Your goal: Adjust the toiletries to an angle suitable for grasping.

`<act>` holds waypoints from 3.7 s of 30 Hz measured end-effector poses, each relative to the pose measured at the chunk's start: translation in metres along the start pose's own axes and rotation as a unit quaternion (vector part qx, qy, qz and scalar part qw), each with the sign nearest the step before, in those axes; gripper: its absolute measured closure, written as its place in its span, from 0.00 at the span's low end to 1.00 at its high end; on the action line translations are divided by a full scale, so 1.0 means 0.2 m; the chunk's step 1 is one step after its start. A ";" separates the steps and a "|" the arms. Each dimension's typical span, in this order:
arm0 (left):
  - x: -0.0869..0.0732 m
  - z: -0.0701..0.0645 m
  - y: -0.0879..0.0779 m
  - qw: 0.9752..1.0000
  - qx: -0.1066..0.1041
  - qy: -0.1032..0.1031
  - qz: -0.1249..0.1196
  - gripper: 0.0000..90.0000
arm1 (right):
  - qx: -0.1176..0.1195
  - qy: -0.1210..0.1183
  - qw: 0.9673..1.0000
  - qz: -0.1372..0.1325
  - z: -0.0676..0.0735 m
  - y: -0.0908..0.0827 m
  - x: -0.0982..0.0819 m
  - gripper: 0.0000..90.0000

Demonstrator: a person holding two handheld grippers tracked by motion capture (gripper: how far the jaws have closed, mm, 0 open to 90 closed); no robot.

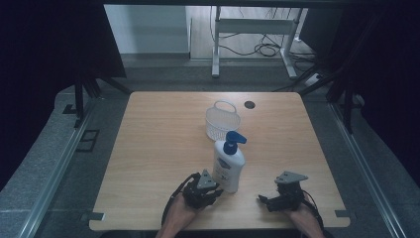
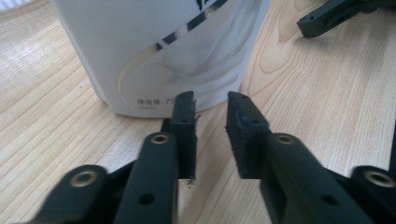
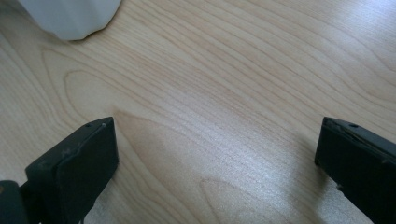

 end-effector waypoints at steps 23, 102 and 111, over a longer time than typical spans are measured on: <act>-0.13 0.17 -0.04 0.996 0.065 -0.058 0.006 0.26 | 0.028 -0.016 0.999 -0.043 0.08 -0.06 0.10 0.00; -0.17 0.19 -0.03 0.994 0.091 -0.059 0.010 0.14 | 0.067 -0.033 0.985 -0.154 0.27 -0.10 0.96 0.31; -0.17 0.19 -0.03 0.994 0.091 -0.062 0.008 0.14 | 0.044 -0.039 0.986 -0.153 0.26 -0.07 0.98 0.40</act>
Point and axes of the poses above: each handheld gripper's, and its own axes: y roughly forward along the jaws, x roughly out of its top, z roughly to its left, the point moved 10 cm from there along y, roughly forward along the jaws, and after that the axes turned 12 degrees about -y, right-handed, at the moved point
